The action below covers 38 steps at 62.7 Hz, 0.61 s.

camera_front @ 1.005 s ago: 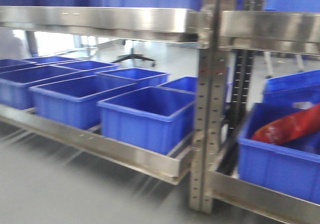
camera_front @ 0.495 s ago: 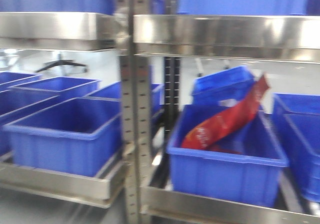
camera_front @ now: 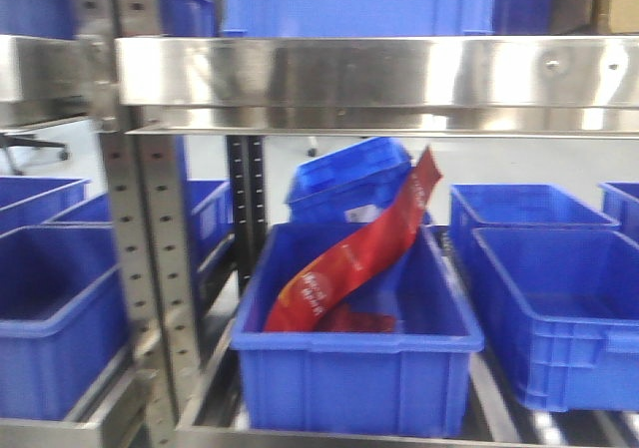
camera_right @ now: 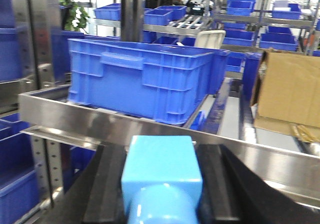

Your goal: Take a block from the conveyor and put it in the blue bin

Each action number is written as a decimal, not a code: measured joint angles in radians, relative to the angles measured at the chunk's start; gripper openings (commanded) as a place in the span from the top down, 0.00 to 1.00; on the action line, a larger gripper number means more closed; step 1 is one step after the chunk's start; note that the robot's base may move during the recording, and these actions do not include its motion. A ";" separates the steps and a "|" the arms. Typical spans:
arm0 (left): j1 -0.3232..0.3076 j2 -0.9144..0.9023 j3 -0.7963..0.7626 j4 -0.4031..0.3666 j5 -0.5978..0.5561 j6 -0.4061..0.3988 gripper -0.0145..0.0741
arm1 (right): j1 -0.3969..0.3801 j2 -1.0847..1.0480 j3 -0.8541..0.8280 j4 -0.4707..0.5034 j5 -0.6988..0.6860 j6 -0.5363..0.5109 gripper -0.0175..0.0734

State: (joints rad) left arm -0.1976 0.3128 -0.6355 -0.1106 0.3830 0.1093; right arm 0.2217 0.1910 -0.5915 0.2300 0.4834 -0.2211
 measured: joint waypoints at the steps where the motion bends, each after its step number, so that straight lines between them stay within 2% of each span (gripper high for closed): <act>1: 0.000 0.000 0.000 0.000 0.000 0.000 0.96 | 0.000 0.000 0.000 0.000 0.000 0.000 0.99; 38: 0.000 0.000 0.000 0.000 0.000 0.000 0.96 | 0.000 0.000 0.000 0.000 0.000 0.000 0.99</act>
State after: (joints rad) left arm -0.1976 0.3128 -0.6355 -0.1106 0.3830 0.1093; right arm 0.2217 0.1910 -0.5915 0.2300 0.4834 -0.2211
